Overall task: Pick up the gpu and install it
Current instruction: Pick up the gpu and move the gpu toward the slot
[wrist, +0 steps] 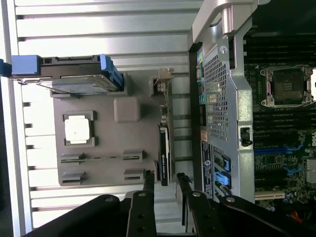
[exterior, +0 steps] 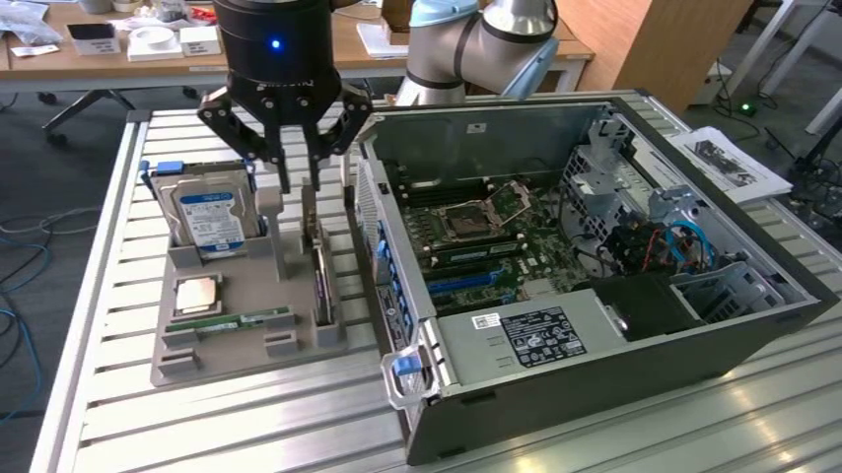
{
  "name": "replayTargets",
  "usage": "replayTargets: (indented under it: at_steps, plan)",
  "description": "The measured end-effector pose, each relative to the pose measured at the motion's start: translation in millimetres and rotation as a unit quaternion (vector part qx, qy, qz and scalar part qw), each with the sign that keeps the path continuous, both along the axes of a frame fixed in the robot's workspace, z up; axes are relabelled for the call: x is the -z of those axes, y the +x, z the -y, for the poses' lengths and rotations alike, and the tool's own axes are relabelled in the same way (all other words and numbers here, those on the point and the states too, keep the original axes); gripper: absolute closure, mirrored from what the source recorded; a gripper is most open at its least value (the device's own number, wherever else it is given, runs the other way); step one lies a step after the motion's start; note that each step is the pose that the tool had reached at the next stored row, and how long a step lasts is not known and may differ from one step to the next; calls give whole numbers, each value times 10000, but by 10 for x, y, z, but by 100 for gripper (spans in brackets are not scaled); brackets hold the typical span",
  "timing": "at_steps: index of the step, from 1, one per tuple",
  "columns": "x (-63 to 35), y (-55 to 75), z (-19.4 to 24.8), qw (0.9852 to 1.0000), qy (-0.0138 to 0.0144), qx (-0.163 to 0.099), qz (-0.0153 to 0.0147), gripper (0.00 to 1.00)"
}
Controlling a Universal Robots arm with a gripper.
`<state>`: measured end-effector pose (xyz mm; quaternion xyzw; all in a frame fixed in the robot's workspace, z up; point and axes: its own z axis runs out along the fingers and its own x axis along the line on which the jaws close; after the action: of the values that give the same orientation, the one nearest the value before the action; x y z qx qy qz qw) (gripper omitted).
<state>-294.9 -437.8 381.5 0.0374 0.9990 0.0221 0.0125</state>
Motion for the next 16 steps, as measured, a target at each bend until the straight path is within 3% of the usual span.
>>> replayTargets:
  at_steps: [1, 3, 4, 16]
  plan:
    - [0, 0, 0, 10000, 0, 0, 0, 65]
    - [0, 0, 0, 10000, 0, 0, 0, 65]
    - [0, 0, 0, 10000, 0, 0, 0, 58]
    - [41, 0, 0, 10000, 1, 0, 0, 58]
